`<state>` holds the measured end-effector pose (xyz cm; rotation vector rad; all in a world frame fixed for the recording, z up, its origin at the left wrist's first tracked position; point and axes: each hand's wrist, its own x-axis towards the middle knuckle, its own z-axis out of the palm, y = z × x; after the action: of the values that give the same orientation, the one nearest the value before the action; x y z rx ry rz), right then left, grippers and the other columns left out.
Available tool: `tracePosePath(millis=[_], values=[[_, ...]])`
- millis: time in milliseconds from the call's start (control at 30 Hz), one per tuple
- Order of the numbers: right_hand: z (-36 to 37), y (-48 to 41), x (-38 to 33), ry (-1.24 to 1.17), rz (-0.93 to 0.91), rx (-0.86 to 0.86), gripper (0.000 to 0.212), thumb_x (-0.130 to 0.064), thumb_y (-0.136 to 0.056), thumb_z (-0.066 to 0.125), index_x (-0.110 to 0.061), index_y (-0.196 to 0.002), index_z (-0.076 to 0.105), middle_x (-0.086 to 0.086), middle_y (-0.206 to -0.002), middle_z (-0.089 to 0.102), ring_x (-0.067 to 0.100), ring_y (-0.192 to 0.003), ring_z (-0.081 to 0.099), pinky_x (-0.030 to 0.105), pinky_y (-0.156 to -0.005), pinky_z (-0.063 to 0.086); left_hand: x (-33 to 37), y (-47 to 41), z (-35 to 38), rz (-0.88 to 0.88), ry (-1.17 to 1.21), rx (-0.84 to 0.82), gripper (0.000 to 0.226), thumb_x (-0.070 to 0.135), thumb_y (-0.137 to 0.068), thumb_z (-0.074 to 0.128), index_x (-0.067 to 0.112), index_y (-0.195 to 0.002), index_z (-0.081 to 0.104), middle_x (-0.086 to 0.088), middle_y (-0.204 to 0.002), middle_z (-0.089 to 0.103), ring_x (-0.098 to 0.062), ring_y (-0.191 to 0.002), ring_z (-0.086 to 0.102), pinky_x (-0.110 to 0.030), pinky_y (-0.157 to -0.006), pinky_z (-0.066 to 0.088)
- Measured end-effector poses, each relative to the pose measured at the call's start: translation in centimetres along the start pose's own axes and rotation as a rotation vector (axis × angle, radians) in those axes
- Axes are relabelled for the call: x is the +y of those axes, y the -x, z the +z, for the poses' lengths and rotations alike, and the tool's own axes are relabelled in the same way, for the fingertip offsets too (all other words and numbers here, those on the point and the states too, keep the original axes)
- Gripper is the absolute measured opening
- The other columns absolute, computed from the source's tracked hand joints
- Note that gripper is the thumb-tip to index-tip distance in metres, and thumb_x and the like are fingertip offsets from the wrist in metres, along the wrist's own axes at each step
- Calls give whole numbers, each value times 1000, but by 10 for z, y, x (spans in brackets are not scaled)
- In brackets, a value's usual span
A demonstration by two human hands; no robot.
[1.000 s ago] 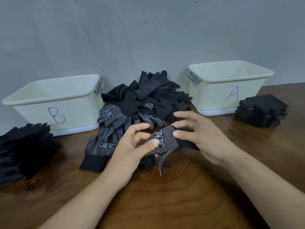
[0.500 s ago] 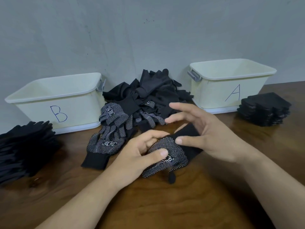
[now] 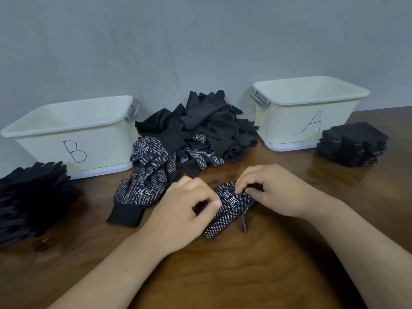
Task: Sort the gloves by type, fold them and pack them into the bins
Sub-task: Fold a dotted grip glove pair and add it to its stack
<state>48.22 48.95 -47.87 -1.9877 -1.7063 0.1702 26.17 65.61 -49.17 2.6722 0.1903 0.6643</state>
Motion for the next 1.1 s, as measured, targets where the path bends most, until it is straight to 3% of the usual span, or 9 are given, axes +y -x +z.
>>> tracePosePath(millis=[133, 267, 367, 467, 600, 667, 767, 967, 1100], values=[[-5, 4, 0, -10, 53, -75, 28, -15, -94, 78, -39, -109, 80, -24, -105, 73, 1, -94, 68, 22, -86, 53, -2, 0, 7, -59, -224, -33, 39, 58, -106, 36, 42, -109, 72, 25, -113, 58, -5, -115, 49, -37, -110, 35], [-6, 3, -15, -120, 42, 27, 20, -22, -94, 80, -36, -108, 81, -19, -91, 77, 9, -78, 69, 24, -77, 57, -5, -3, 5, -139, -190, 9, 35, 53, -107, 37, 39, -107, 69, 22, -108, 58, -8, -106, 48, -36, -99, 40], [-2, 4, -26, -109, 37, -59, 16, -20, -95, 79, -32, -104, 83, -19, -87, 78, 4, -80, 73, 28, -79, 60, -7, -1, 8, -143, -205, -51, 35, 53, -106, 35, 40, -106, 68, 24, -109, 58, -5, -107, 45, -36, -102, 39], [-1, 6, -34, -336, 90, -77, 13, -15, -98, 76, -24, -104, 83, -7, -82, 80, 12, -68, 75, 35, -74, 65, -5, -1, 3, -147, -96, 7, 25, 46, -102, 44, 40, -107, 67, 24, -109, 58, -3, -108, 48, -33, -98, 38], [12, -1, -25, -243, -15, 16, 19, -23, -96, 80, -28, -114, 81, -12, -107, 76, 8, -100, 71, 35, -93, 58, -1, 1, -9, -60, 27, -142, 16, 34, -89, 54, 39, -101, 63, 18, -97, 55, -9, -101, 52, -31, -82, 42], [21, -3, -21, -48, -86, -101, 33, -44, -98, 75, -32, -128, 74, -17, -137, 61, 0, -128, 53, 26, -111, 43, -2, 3, -14, -12, 22, -266, 21, 36, -85, 58, 40, -106, 57, 18, -99, 52, -9, -103, 50, -34, -89, 44], [30, -4, -19, 155, -54, -221, 63, -74, -96, 49, -39, -148, 54, -18, -166, 31, 5, -153, 25, 35, -122, 30, -5, 4, -12, 14, -2, -308, 24, 34, -87, 65, 41, -107, 56, 19, -99, 51, -6, -101, 49, -35, -92, 45], [32, -3, -25, 228, 31, -234, 73, -79, -94, 35, -44, -159, 40, -21, -170, 24, 3, -156, 15, 37, -124, 25, -15, -4, -5, 18, -176, 28, 20, 13, -94, 66, 32, -101, 66, 17, -101, 53, -11, -94, 49, -38, -84, 46], [33, -1, -30, 238, 48, -224, 68, -77, -97, 40, -45, -157, 41, -21, -169, 26, 4, -156, 18, 37, -123, 27, -10, -1, -5, -114, -7, 17, 19, 16, -94, 67, 34, -100, 62, 14, -88, 55, -9, -85, 55, -32, -75, 48]])
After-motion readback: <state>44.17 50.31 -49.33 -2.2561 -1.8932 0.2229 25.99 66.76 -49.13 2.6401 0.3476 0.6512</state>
